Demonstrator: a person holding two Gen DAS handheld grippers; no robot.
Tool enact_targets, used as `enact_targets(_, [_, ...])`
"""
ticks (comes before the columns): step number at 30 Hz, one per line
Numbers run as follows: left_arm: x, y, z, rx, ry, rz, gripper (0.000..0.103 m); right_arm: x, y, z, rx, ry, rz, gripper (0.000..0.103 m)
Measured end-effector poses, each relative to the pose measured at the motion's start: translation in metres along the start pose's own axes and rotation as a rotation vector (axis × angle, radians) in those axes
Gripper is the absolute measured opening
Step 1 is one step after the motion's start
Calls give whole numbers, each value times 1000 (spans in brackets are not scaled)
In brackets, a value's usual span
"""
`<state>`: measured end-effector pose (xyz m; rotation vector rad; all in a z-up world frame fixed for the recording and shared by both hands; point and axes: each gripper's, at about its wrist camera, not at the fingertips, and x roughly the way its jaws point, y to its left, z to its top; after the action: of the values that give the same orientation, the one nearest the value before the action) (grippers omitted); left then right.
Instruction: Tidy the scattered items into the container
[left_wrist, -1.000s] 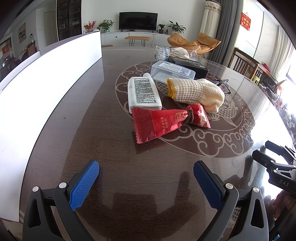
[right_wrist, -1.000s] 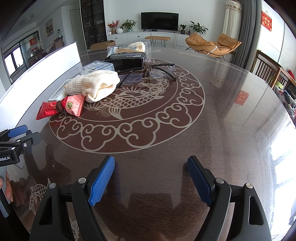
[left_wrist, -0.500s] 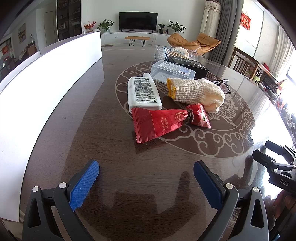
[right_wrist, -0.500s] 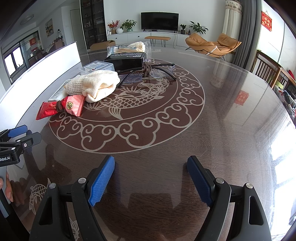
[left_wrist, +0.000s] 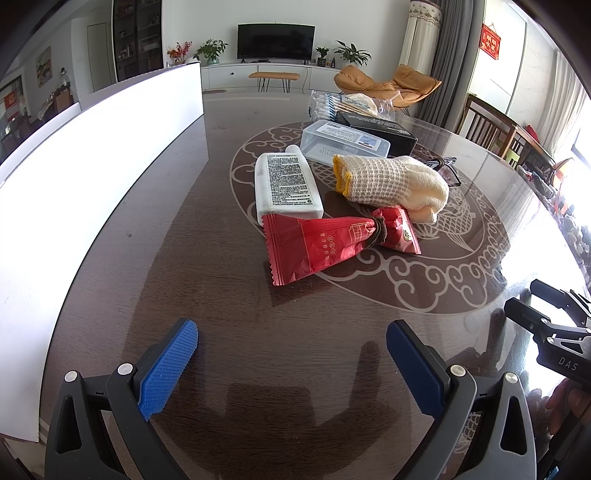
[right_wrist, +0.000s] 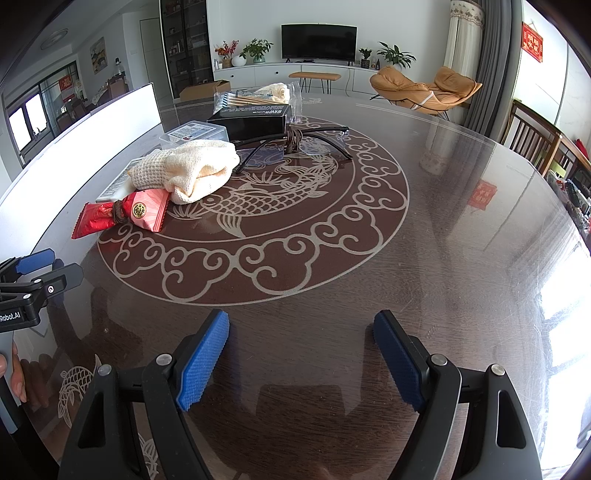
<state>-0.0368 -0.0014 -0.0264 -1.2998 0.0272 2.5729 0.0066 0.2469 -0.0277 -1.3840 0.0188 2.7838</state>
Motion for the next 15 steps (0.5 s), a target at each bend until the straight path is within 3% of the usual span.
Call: enact_targets(15, [0, -2, 0, 1, 0, 1, 103, 0, 0, 0, 0, 0, 0, 81])
